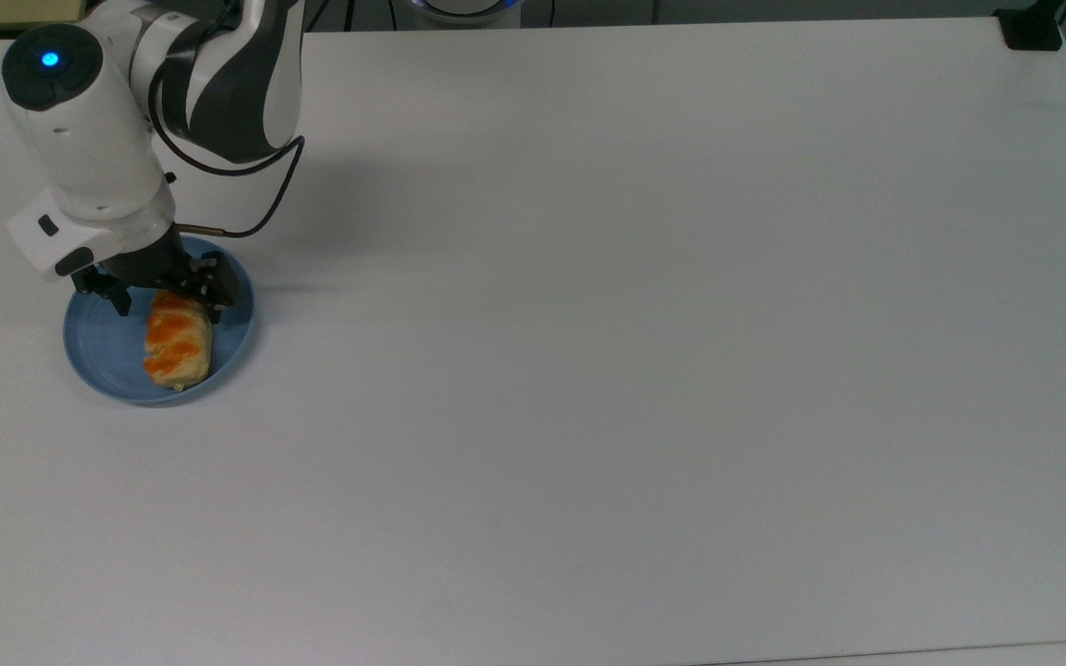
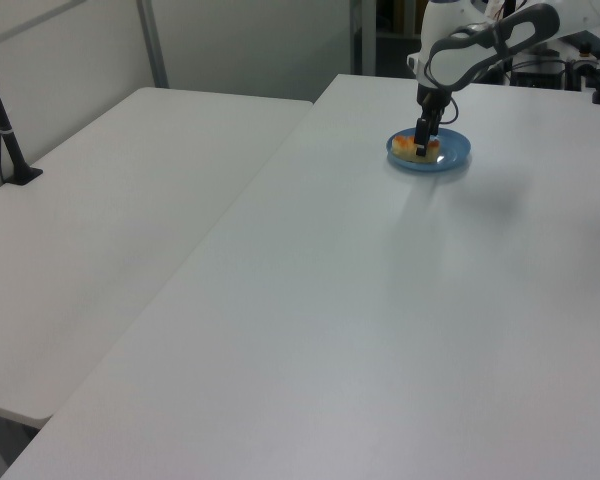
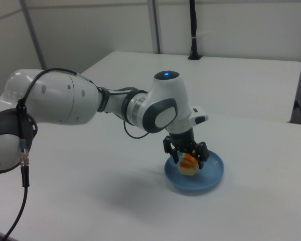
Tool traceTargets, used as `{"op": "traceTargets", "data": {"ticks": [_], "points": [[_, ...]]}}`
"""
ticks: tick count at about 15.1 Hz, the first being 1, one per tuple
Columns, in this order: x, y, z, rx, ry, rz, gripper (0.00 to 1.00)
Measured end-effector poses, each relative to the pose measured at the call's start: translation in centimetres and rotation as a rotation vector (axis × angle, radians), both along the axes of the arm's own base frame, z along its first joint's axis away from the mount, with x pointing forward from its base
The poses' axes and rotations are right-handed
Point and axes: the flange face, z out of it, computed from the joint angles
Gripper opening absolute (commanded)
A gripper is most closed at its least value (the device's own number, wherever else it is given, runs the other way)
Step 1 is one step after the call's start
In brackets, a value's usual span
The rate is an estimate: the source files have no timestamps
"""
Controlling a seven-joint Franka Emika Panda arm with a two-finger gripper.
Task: Put the bread on the table
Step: 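Lower the gripper and close it on the bread roll, then lift the bread roll up off the blue plate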
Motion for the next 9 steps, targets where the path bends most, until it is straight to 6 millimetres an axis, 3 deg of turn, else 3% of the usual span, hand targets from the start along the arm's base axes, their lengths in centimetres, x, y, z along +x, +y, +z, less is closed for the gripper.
{"op": "traceTargets", "data": {"ticks": [1,5,6,9], "points": [[0.08,0.13,-0.3,0.001,0.002,0.002,0.89],[0.18,0.17,-0.32,0.001,0.001,0.003,0.35],[0.22,0.16,-0.24,0.0,-0.001,0.003,0.26],[0.41,0.1,0.16,-0.003,-0.009,0.004,0.24]]}}
